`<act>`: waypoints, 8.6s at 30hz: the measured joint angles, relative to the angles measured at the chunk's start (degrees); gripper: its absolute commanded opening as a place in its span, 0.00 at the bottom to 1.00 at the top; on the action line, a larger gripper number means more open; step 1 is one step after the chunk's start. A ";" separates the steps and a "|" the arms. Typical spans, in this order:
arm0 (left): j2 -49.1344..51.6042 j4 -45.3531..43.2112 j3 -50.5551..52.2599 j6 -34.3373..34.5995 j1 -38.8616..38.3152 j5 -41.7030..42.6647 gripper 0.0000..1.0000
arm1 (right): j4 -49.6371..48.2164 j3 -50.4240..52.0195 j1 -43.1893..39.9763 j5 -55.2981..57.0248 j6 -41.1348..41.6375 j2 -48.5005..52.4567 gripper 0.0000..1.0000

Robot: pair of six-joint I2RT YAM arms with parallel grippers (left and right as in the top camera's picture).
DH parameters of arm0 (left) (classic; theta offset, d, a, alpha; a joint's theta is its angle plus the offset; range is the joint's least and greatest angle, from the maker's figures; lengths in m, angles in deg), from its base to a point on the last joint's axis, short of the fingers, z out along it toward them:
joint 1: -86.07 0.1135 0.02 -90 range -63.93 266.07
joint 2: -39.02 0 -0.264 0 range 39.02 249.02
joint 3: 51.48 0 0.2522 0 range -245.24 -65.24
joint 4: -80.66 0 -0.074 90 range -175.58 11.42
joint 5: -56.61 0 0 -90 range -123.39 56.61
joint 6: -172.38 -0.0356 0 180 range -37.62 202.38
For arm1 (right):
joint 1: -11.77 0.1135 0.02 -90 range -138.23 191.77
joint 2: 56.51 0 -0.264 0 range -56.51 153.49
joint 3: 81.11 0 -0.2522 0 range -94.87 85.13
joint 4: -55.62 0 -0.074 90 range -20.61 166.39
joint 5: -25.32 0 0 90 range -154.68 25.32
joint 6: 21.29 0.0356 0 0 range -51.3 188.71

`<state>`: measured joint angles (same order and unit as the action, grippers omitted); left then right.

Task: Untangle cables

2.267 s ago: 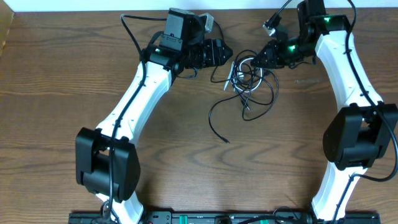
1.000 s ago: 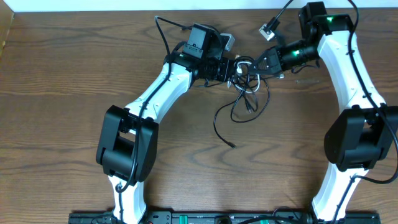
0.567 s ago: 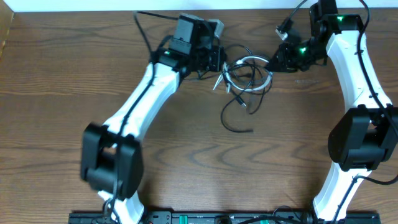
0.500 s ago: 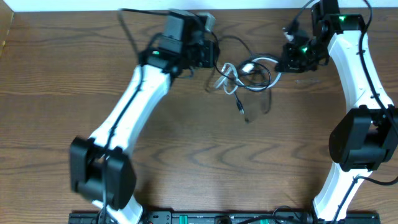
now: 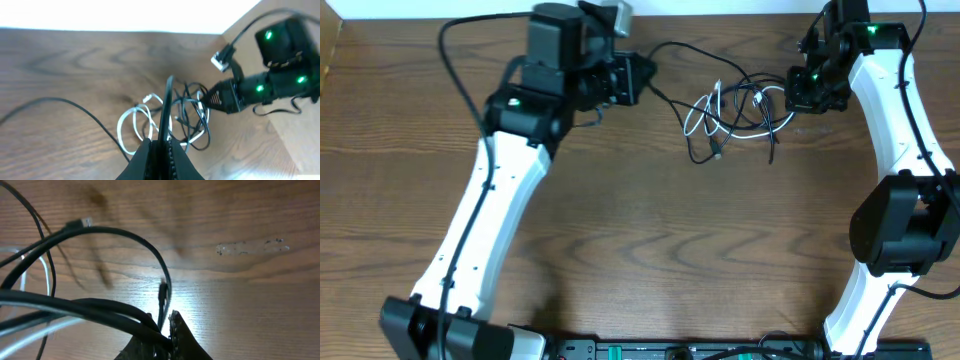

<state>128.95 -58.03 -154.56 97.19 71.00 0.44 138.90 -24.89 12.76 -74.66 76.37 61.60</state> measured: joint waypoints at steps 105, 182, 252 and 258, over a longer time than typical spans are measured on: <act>-8.55 0.26 -2.08 4.17 -13.22 -14.69 0.08 | 2.93 -2.93 2.36 -13.75 -8.74 3.15 0.80; 0.20 26.56 -2.38 -12.48 28.61 -21.68 0.58 | 13.11 -30.93 8.57 20.70 2.16 13.81 0.01; 18.27 -5.60 -1.79 -10.49 -9.57 -10.62 0.07 | 16.02 -25.77 1.11 0.83 -2.01 13.81 0.01; 2.32 -5.42 -1.99 -10.12 -6.78 -8.90 0.08 | 13.84 -20.00 -1.36 0.50 -1.75 13.81 0.01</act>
<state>131.27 -63.45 -156.55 87.07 64.22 -8.46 152.74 -44.89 11.41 -74.16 74.62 75.41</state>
